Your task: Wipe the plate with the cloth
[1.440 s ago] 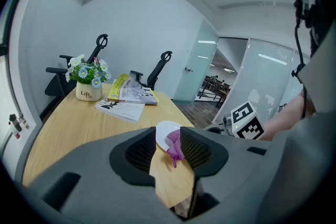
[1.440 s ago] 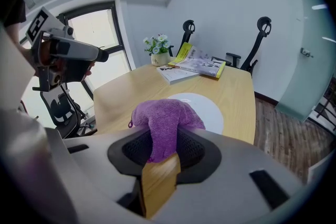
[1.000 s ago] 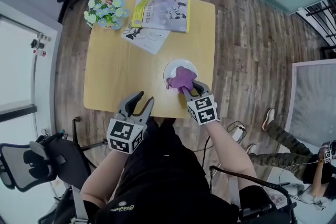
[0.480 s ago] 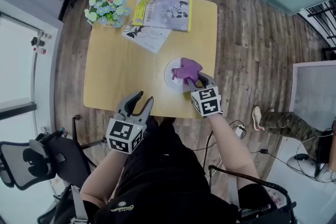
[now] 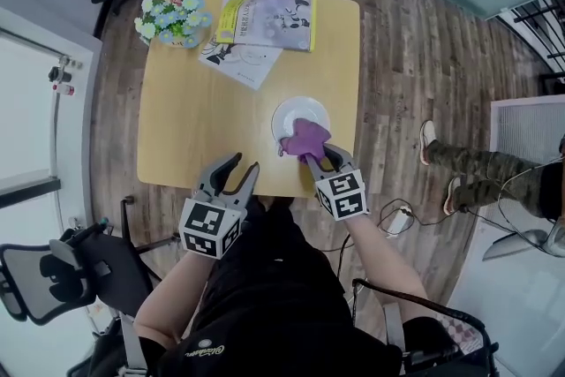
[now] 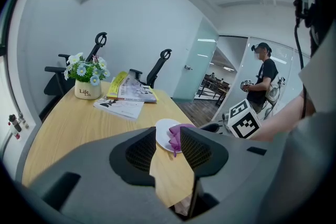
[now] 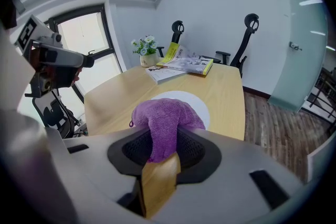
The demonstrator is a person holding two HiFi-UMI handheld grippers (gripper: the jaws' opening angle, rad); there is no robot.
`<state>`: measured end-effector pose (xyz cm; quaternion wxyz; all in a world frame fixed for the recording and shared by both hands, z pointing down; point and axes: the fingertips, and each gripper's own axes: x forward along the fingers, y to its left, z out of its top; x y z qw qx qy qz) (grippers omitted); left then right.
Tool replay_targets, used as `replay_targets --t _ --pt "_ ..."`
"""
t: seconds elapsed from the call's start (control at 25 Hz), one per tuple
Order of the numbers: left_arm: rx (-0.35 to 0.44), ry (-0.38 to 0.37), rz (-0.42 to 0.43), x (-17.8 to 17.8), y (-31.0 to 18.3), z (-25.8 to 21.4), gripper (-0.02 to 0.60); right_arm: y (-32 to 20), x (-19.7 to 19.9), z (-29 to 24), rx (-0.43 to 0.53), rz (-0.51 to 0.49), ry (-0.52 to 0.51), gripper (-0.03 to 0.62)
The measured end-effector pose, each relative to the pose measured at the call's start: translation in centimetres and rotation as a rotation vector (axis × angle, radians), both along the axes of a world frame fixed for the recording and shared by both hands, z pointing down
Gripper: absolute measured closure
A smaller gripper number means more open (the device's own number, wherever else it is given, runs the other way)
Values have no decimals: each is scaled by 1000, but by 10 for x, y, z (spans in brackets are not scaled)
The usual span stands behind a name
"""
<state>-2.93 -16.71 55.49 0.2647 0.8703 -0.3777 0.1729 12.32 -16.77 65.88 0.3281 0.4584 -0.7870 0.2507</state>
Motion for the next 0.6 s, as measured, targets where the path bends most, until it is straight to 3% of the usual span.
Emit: replay_targets --t 0.28,0.6 --pt "2 2 7 3 0 0 434 8 2 2 -4 1 1 482" --pt "-1 -1 -4 -2 1 0 434 -33 25 2 28 35 59 482"
